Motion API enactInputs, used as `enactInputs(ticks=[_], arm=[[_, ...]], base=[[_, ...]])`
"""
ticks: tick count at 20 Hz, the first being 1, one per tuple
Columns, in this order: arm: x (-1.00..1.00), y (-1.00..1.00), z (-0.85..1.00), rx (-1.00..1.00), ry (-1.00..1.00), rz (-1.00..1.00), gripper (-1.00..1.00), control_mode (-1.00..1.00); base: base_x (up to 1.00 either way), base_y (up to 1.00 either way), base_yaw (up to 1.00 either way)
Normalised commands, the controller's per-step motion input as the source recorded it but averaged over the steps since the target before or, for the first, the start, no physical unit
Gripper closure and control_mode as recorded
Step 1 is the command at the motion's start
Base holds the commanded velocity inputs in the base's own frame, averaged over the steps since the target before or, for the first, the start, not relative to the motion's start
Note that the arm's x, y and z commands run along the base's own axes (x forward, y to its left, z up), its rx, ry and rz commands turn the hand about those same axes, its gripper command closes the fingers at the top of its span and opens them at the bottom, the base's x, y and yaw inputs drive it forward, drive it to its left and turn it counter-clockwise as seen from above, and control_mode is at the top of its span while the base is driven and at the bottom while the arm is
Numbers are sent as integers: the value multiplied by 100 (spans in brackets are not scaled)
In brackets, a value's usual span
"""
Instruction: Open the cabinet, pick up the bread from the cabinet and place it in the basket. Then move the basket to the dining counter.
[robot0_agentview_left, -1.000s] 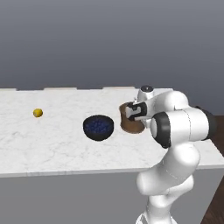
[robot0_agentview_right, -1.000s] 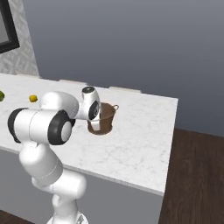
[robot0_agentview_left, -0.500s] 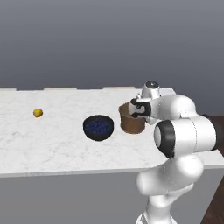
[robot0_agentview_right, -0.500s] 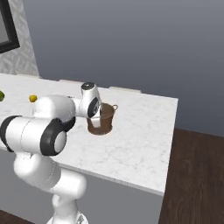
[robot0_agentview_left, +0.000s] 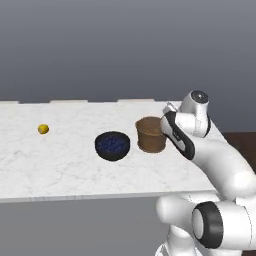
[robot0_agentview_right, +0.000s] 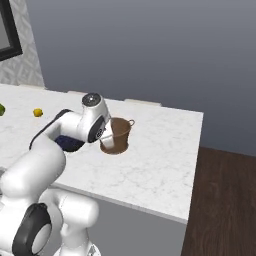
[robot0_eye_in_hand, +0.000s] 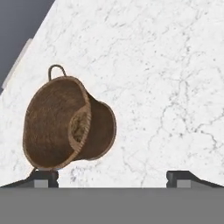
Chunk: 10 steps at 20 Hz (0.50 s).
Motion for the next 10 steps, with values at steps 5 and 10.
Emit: enactInputs(ticks=[5, 10], arm=[[-100, 2, 21, -34, -9, 34, -100, -100], [-100, 14, 41, -38, -1, 29, -100, -100]], base=[[0, 0, 0], [0, 0, 0]])
